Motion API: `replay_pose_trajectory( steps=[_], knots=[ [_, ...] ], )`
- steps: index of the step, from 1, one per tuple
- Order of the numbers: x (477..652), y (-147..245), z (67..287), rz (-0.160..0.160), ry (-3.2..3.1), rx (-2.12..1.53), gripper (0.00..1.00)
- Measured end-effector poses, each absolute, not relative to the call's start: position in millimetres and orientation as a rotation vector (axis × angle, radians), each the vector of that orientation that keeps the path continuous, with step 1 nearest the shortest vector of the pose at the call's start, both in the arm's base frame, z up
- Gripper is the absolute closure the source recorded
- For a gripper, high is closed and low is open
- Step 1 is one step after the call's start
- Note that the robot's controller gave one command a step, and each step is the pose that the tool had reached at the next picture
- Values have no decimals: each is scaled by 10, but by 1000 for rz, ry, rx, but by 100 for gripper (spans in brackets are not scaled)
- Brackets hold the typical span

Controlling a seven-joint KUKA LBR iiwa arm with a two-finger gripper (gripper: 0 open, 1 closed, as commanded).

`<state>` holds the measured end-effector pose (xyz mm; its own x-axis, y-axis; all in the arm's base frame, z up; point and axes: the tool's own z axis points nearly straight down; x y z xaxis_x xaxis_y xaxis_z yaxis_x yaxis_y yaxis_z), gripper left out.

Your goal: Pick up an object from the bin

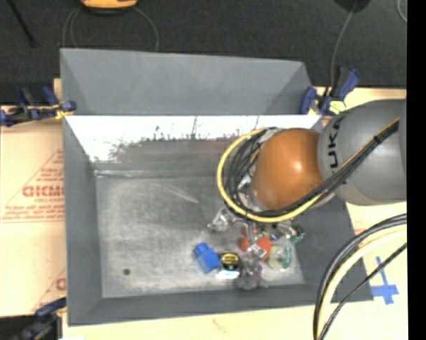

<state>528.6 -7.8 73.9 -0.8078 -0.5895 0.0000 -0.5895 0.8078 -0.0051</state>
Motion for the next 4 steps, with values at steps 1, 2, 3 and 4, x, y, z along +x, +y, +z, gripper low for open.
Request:
replay_pose_trajectory(
  steps=[1, 2, 3, 4],
  knots=[
    [4831, 103, 766, -24, 2752, -1434, 0],
    [5105, 757, 1006, 1, 2834, -1331, 0],
    [4866, 850, 745, -11, 2511, -1864, 0],
    [5028, 618, 779, -1, 2650, -1677, 0]
  ],
)
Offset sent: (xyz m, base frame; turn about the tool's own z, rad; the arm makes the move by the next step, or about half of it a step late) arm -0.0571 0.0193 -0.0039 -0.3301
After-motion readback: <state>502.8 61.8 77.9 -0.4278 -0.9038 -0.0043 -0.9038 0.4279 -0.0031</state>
